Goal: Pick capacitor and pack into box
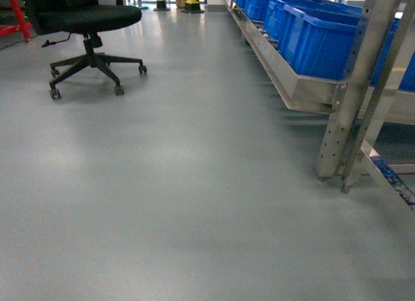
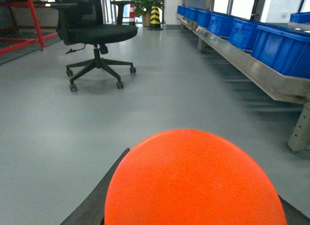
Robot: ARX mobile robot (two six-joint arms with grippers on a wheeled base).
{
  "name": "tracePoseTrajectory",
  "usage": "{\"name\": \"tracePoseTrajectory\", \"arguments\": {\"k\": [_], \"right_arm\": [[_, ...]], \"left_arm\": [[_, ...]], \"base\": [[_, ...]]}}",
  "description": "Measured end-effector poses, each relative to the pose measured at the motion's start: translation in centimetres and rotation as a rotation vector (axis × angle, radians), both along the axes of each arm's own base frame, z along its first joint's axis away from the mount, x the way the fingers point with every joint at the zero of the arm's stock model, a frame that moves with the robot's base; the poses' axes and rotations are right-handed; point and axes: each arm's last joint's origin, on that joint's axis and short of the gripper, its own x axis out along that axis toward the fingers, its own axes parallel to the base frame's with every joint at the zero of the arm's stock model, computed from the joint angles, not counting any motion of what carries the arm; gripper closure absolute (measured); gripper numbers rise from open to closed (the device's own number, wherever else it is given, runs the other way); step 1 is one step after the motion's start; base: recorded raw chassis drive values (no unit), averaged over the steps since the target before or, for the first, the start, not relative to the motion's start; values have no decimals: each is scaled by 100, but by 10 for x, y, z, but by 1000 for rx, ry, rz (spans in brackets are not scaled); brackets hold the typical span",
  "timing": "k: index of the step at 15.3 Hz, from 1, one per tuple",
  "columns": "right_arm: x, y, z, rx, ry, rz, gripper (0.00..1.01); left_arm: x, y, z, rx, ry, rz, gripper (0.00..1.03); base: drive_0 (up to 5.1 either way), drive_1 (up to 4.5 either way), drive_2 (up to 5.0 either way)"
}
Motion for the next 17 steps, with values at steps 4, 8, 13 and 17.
{"name": "tracePoseTrajectory", "arguments": {"k": [4,8,13,17], "right_arm": [[0,0,0,0,0,0,3],[0,0,0,0,1,0,3],[0,0,0,0,-1,0,3],[0,0,0,0,-3,1,3]], "left_arm": [[0,0,0,0,3,2,60],[0,0,0,0,2,1,60],[0,0,0,0,2,-1,60],[0,0,0,0,2,2,60]], "base": [[-497,235,235],[-495,237,237],[-488,244,244],[-494,238,238]]}}
